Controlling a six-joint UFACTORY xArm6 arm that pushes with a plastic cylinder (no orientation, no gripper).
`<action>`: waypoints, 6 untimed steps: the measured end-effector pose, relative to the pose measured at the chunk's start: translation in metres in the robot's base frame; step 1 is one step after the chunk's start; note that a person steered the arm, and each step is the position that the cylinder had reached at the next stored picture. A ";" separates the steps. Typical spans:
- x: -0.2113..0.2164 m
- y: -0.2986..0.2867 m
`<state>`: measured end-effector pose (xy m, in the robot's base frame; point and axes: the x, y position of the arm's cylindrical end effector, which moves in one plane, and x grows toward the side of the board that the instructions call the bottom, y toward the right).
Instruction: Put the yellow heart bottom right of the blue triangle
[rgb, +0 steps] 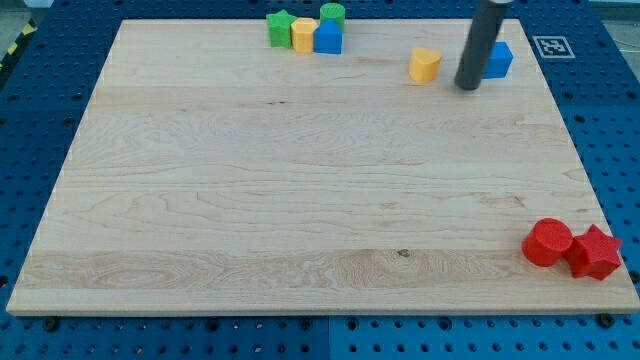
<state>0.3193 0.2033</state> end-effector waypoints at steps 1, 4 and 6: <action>-0.015 -0.022; -0.015 -0.178; -0.009 -0.122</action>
